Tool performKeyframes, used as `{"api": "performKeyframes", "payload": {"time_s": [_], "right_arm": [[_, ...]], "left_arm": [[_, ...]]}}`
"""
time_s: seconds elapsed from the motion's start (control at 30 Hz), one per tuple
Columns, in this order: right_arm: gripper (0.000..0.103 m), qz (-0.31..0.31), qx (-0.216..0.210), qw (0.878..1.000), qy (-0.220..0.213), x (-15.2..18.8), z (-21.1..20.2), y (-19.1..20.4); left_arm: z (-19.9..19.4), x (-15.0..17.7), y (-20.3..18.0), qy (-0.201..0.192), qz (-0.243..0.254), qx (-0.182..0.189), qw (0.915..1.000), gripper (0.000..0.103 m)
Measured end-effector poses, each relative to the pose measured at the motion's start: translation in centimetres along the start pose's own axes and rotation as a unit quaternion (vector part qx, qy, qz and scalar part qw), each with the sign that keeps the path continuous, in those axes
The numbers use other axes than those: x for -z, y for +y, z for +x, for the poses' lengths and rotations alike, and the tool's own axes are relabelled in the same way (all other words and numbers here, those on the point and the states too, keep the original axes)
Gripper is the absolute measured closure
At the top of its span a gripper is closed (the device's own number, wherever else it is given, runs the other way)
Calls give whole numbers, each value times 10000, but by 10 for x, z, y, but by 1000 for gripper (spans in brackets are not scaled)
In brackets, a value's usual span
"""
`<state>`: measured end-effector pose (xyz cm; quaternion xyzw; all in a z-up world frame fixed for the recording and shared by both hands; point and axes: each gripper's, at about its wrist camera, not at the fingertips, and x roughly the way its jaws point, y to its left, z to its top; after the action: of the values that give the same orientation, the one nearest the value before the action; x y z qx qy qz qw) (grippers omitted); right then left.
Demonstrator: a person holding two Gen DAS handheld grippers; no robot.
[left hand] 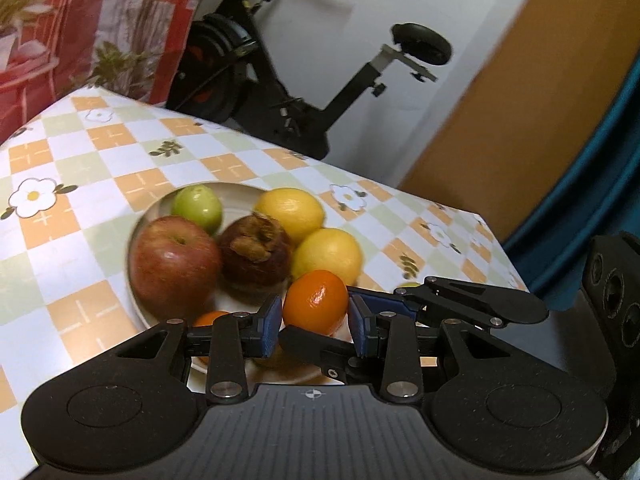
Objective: Organize fruits
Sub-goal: 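Carry the large orange onto the plate and open both grippers, then move both tools to the yellow-green plum and close both grippers on it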
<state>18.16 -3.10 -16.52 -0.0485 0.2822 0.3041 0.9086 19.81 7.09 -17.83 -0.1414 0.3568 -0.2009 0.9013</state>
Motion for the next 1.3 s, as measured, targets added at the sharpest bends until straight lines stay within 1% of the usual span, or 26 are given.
{"api": "performKeyframes", "payload": {"time_s": [0.13, 0.33, 0.43, 0.47, 0.5, 0.57, 0.83, 0.97, 1.13, 1.3], "right_arm": [[57, 76, -2, 9999, 103, -5, 14, -2], [57, 262, 39, 9994, 207, -6, 24, -8], [57, 313, 93, 9991, 261, -5, 26, -9], [57, 316, 117, 9991, 264, -5, 26, -10], [56, 317, 125, 9991, 251, -5, 25, -11], [56, 302, 127, 9992, 213, -5, 23, -11], [56, 10, 241, 9997, -20, -1, 4, -7], [52, -168, 397, 9987, -276, 8, -16, -11], [51, 30, 638, 9965, -540, 21, -43, -30], [51, 236, 969, 9931, -610, 35, -61, -54]], "left_arm": [[4, -3, 8, 38, -79, -77, 9999, 65], [5, -2, 10, 54, 13, -224, 9997, 63], [5, 0, 10, 33, 56, -328, 9994, 59], [4, 0, 10, 16, 69, -368, 9993, 53], [3, 0, 10, -1, 82, -409, 9991, 49], [1, 0, 9, -37, 115, -464, 9988, 48], [-6, -4, 1, -132, 314, -687, 9971, 47], [-10, -8, -10, -211, 468, -743, 9959, 47], [-8, -13, -30, -267, 684, -663, 9951, 47], [2, -15, -50, -246, 862, -555, 9944, 47]]}}
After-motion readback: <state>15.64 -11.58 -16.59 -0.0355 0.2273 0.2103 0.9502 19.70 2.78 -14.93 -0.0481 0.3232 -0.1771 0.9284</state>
